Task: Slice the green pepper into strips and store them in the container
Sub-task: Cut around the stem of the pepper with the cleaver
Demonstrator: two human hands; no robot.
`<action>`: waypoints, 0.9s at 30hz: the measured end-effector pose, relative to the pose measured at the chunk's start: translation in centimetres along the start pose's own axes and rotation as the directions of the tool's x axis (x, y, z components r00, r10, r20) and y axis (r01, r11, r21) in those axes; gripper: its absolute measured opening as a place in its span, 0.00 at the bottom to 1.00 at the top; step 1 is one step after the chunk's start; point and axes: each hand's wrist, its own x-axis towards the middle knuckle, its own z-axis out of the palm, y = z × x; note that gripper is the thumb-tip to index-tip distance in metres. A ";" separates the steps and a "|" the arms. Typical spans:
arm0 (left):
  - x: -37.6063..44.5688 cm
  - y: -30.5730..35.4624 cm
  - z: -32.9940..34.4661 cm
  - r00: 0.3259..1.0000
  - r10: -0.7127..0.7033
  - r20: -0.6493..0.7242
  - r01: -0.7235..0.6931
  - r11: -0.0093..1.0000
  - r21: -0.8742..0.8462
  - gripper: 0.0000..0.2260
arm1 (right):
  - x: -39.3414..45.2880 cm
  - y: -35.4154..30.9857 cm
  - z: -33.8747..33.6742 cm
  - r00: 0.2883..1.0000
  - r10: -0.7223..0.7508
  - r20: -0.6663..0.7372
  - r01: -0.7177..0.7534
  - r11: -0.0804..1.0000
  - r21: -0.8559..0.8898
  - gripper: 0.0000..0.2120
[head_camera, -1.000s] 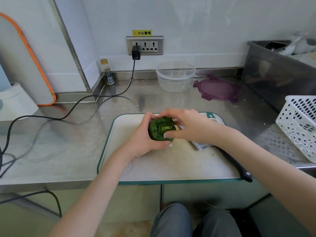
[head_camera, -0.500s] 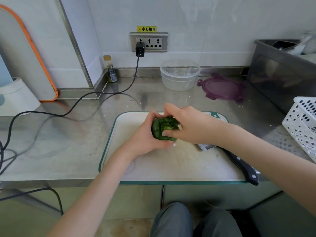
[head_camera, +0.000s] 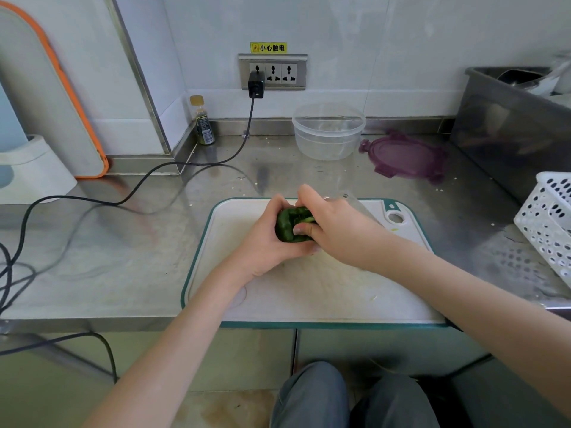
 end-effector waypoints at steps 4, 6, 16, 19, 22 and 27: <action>0.1 0.0 0.0 1.000 0.001 -0.007 -0.001 1.000 0.021 0.24 | -0.2 0.2 0.3 0.999 -0.023 -0.026 0.023 1.000 0.021 0.09; 0.2 0.1 0.1 1.000 -0.002 -0.007 0.002 1.000 0.021 0.25 | -0.1 0.3 0.3 0.999 -0.030 -0.040 0.031 0.999 0.015 0.09; 0.2 0.1 -0.1 0.999 0.010 0.036 -0.010 1.000 0.001 0.23 | 0.1 0.7 0.5 0.996 -0.020 -0.087 0.028 0.995 0.101 0.09; 0.2 0.2 -0.2 0.999 0.013 0.039 -0.013 1.000 -0.002 0.25 | 0.2 0.8 0.6 0.997 0.012 -0.078 -0.001 0.990 0.139 0.09; 0.2 0.4 -0.2 1.000 0.000 0.010 0.000 1.000 0.021 0.27 | 0.0 1.2 0.4 0.975 0.166 -0.146 -0.109 0.937 0.332 0.15; 0.3 0.5 -0.1 0.999 0.041 -0.007 -0.040 0.998 0.039 0.32 | -1.4 2.1 1.1 0.910 0.243 -0.337 -0.130 0.937 0.324 0.17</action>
